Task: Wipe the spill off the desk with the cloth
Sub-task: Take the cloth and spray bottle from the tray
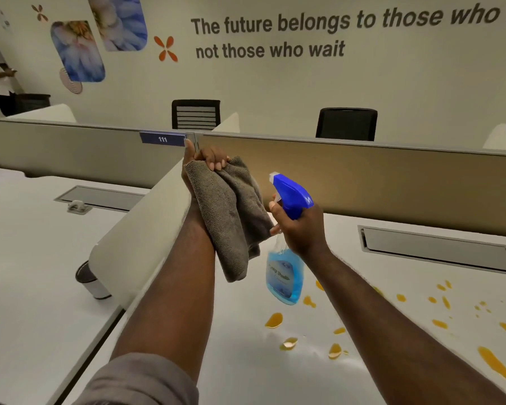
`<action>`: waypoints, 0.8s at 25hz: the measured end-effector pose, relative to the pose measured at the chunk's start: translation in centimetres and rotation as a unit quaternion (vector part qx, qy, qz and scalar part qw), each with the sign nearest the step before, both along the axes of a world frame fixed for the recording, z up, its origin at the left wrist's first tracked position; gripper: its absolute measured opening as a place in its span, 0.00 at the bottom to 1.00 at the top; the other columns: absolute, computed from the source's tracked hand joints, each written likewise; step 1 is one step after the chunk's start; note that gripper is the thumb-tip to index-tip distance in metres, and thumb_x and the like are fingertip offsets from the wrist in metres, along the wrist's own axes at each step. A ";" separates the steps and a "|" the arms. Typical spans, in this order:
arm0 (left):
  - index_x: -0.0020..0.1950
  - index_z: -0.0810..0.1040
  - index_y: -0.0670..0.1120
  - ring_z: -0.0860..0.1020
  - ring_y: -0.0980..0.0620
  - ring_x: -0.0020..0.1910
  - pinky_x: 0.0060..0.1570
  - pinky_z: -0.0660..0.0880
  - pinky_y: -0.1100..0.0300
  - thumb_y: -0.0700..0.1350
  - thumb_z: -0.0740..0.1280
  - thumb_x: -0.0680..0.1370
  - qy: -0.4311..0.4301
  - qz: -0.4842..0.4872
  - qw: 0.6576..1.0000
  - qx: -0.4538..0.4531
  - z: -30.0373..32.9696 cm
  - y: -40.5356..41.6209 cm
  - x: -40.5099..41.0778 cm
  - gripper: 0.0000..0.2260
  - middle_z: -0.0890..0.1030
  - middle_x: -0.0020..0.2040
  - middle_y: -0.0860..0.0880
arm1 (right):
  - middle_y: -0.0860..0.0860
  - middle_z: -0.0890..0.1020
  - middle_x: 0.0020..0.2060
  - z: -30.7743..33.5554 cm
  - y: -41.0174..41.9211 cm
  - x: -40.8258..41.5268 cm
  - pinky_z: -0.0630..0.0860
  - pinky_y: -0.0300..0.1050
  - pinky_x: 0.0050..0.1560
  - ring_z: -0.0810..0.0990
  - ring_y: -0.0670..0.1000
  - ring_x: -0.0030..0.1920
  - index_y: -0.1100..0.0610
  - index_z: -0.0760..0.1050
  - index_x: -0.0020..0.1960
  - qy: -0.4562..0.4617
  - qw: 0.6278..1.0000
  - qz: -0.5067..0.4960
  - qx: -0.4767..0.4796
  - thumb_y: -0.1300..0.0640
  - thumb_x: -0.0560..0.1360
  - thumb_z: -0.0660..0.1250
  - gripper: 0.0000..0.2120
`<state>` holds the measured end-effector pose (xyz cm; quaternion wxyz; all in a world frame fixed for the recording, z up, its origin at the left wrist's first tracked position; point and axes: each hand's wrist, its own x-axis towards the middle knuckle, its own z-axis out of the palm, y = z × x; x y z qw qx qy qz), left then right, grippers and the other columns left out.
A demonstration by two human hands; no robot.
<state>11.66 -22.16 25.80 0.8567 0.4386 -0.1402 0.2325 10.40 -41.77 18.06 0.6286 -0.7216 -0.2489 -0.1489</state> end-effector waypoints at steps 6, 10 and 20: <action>0.19 0.75 0.46 0.73 0.53 0.26 0.39 0.68 0.57 0.51 0.28 0.81 -0.002 0.027 0.997 0.065 -5.3 7.1 -2.2 0.45 0.74 0.21 0.51 | 0.51 0.79 0.31 -4.5 5.9 0.3 0.77 0.32 0.32 0.81 0.49 0.30 0.56 0.75 0.45 0.054 0.998 -0.030 -0.014 0.59 0.75 0.68 0.02; 0.22 0.77 0.48 0.73 0.55 0.28 0.42 0.69 0.58 0.51 0.29 0.81 0.006 0.013 0.996 0.087 -9.4 11.7 -3.6 0.43 0.76 0.24 0.53 | 0.57 0.81 0.35 -6.9 10.7 0.4 0.80 0.43 0.38 0.82 0.55 0.34 0.59 0.76 0.47 0.085 0.996 -0.022 -0.032 0.58 0.75 0.68 0.05; 0.29 0.82 0.48 0.77 0.53 0.35 0.49 0.73 0.59 0.61 0.58 0.79 -0.008 -0.027 0.995 0.091 -16.4 20.3 -8.0 0.26 0.80 0.30 0.51 | 0.53 0.79 0.38 -11.8 19.5 2.1 0.82 0.53 0.44 0.82 0.57 0.39 0.50 0.72 0.47 0.135 0.990 0.006 -0.047 0.52 0.74 0.67 0.06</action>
